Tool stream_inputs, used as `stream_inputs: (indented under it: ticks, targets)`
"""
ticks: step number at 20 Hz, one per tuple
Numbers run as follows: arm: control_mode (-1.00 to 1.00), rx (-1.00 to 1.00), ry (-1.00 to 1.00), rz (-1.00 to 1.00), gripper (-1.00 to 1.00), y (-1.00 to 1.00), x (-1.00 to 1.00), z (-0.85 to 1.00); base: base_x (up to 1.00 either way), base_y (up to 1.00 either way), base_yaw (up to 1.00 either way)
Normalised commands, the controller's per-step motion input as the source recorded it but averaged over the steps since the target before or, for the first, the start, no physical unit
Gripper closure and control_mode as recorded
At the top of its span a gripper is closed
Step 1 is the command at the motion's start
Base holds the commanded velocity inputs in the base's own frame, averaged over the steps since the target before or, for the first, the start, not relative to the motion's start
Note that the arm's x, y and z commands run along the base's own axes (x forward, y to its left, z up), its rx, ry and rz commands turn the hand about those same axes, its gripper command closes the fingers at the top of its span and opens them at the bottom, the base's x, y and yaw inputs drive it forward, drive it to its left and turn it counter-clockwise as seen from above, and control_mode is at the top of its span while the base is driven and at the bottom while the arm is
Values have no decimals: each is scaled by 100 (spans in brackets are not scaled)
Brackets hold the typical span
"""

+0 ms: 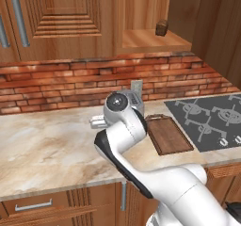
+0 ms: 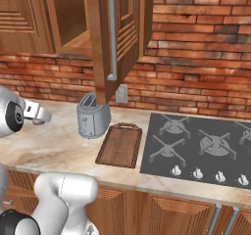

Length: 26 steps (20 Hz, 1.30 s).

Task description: Pick the bread, place it on the cutting board, pick the jam, place it on the counter, and close the cabinet.

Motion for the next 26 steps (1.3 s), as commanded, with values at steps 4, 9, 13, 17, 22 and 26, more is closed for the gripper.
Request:
stream_inputs:
  ticks: [4,9,13,17,22,26]
  targets:
    - [-100,0,1,0,100,6,31,-36,0,0,0]
    - [-100,0,1,0,100,6,29,-39,0,0,0]
    - [-100,2,7,1,100,0,15,-32,0,0,0]
    - [-100,1,6,0,100,0,16,-30,0,0,0]
    - [-100,0,1,0,100,0,19,-29,0,0,0]
    - [-100,0,0,0,100,0,19,-28,0,0,0]
